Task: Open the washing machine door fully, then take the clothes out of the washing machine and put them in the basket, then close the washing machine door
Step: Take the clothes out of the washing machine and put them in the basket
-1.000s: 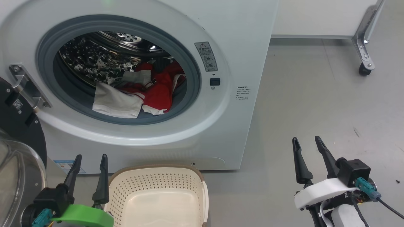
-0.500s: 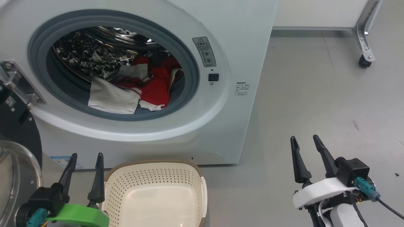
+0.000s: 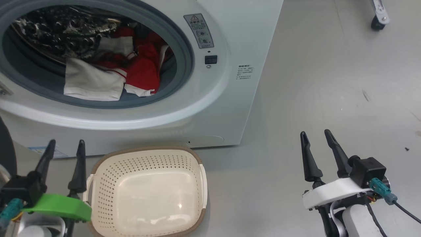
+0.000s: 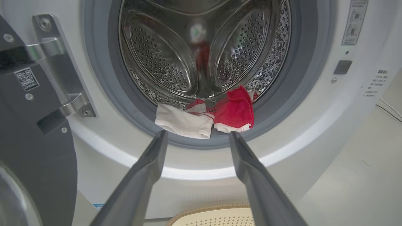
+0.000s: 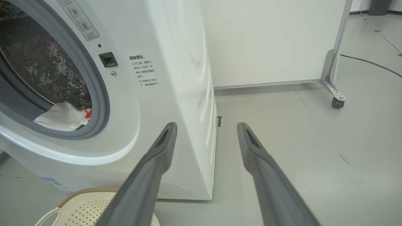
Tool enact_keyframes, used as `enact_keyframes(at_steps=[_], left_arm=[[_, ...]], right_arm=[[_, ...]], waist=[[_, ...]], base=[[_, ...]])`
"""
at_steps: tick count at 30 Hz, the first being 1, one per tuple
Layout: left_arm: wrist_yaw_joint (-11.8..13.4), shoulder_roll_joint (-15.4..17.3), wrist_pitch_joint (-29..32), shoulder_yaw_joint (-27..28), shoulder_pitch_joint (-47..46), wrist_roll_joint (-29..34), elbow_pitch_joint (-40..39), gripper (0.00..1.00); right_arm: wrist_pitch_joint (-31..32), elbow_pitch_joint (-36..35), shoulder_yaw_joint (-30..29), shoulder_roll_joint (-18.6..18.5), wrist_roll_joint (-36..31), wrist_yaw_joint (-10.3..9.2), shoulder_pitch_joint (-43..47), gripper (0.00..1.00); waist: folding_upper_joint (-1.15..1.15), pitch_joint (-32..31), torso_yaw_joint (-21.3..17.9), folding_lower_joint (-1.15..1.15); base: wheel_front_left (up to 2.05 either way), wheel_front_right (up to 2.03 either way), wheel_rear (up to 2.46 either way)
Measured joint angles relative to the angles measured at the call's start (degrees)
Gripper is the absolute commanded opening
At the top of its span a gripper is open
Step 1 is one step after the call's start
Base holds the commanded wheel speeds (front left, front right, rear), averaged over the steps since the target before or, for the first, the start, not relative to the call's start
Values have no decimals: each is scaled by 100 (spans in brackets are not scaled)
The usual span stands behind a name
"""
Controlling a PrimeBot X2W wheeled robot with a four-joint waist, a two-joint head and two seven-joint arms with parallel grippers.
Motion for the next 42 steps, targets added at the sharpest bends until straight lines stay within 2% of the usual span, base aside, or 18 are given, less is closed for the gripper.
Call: enact_keyframes(at_steps=[14, 21, 26, 35, 42], left_arm=[[79, 813, 866, 331, -1323, 193, -114, 100], [116, 1067, 1415, 324, -2141, 254, 141, 100], [257, 1103, 1803, 341, -2579, 264, 550, 100], [442, 1118, 2174, 310, -3323, 404, 1091, 100], [610, 1345, 2472, 248, -3641, 673, 1543, 100]], right_arm=[[0, -305, 274, 9, 177, -5, -492, 100], [0, -412, 409, 8, 331, -62, -772, 100], [-1, -433, 488, 8, 476, -69, -920, 100], [-1, -441, 597, 12, 565, -216, -1006, 100], [-1, -439, 703, 16, 613, -259, -1024, 100]], waist=[[0, 1055, -555, 0], [0, 1585, -856, 0], [0, 1883, -1061, 0], [0, 2173, -1339, 0], [0, 2233, -1413, 0]], base=[[0, 0, 0], [0, 0, 0], [0, 0, 0], [0, 0, 0], [0, 0, 0]])
